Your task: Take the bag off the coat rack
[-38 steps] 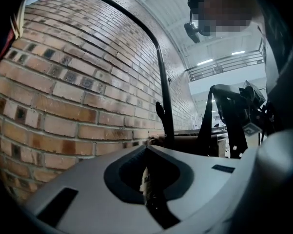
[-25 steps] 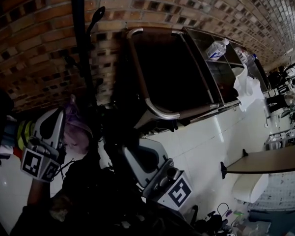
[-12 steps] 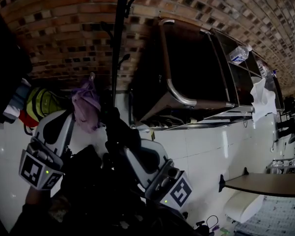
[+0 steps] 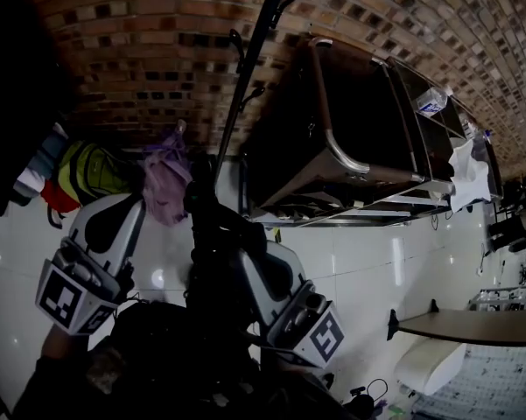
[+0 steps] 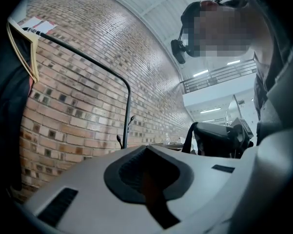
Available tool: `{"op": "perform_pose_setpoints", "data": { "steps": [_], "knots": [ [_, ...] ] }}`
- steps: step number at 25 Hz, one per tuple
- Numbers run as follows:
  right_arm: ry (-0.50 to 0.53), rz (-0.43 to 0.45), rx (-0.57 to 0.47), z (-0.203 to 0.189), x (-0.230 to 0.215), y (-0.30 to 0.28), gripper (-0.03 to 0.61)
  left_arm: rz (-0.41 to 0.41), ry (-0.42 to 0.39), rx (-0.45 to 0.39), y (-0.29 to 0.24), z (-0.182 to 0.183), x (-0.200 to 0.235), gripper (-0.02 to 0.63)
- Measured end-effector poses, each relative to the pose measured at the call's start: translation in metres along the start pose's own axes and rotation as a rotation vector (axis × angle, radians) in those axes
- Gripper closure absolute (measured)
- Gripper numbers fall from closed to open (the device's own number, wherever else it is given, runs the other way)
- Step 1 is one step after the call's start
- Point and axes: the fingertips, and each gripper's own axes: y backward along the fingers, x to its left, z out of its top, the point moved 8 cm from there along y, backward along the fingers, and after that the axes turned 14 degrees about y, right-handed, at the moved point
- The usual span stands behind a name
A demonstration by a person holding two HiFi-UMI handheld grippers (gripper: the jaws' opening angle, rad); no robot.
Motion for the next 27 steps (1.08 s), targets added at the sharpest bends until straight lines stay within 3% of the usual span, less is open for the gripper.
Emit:
{"op": "perform_pose_setpoints", "data": {
  "steps": [10,17,27],
  "knots": [
    [0.000,-0.117,0.043,-0.012,0.076,0.002,0.551,0.002,0.026,0.008,0.091,0.009,-0.007,0.588],
    [-0.016,-0.147,0.096,-0.027,0.128,0.022,0.551,0.012,0.044,0.019,0.147,0.012,-0.018,0.588],
    [-0.008,-0.168,0.074,-0.020,0.185,0.039,0.551,0.027,0.052,0.059,0.205,0.007,-0.034,0.588]
  ]
}}
